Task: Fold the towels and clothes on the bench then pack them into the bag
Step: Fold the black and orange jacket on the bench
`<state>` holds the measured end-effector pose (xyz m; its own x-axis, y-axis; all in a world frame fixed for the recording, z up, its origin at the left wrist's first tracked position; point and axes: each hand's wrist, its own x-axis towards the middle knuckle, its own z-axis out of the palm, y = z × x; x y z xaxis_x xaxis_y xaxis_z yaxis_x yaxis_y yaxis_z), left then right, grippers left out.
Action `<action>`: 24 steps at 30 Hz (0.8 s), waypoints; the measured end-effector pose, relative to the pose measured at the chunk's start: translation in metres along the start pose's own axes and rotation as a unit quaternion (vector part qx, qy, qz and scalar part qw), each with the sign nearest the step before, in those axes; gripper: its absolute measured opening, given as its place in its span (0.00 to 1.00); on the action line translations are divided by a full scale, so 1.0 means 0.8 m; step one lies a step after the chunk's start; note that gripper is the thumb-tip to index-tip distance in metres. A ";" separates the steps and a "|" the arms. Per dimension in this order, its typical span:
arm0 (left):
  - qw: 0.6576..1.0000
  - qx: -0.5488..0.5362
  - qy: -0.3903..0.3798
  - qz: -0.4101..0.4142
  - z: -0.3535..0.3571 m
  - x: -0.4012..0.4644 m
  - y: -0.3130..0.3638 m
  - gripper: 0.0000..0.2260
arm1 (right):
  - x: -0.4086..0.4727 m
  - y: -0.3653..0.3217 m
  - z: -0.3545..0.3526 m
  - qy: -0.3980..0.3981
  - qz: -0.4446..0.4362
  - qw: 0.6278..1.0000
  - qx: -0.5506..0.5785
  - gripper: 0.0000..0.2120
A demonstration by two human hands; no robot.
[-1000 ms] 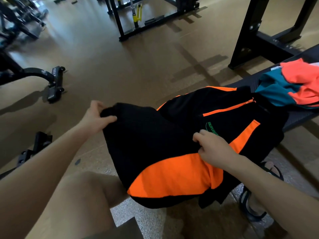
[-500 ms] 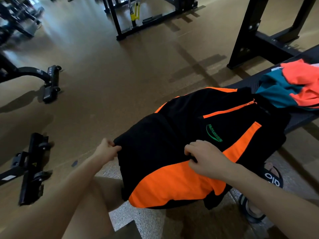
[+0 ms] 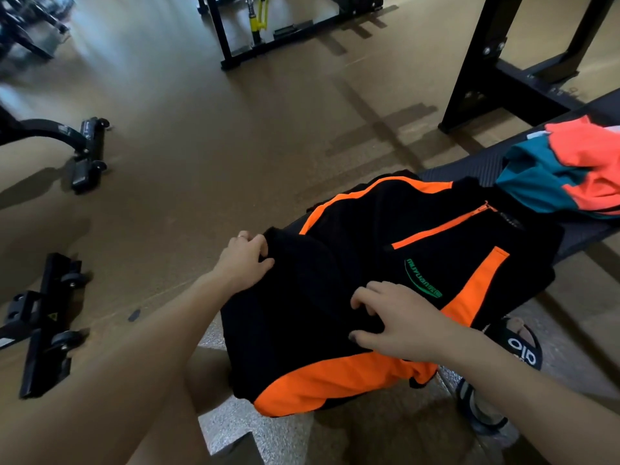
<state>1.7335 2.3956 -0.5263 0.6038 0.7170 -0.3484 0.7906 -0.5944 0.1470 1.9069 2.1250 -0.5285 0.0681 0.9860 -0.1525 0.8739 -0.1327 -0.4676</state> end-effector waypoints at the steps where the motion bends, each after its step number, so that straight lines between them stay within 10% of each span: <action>1: 0.999 0.031 -0.005 0.021 -0.005 0.000 -0.001 0.05 | 0.001 0.001 0.005 0.009 0.006 1.000 -0.022 0.23; 10: 0.990 0.101 -0.097 -0.030 -0.076 -0.057 -0.049 0.16 | 0.024 0.055 -0.001 0.054 0.123 0.987 -0.088 0.28; 14: 0.953 0.070 -0.277 -0.106 -0.085 -0.094 -0.050 0.15 | 0.032 0.051 -0.005 0.062 0.130 0.987 -0.077 0.28; 19: 0.998 0.001 -0.063 0.013 -0.046 -0.067 -0.031 0.15 | 0.046 0.052 -0.012 0.056 0.137 0.988 -0.039 0.30; 24: 0.995 -0.068 -0.072 0.010 -0.007 -0.024 0.011 0.14 | 0.052 0.057 -0.006 0.023 0.149 0.986 -0.074 0.31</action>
<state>1.7296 2.3783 -0.5133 0.6061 0.6400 -0.4723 0.7912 -0.5461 0.2755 1.9517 2.1608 -0.5517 0.3511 0.9093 -0.2233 0.8719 -0.4044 -0.2761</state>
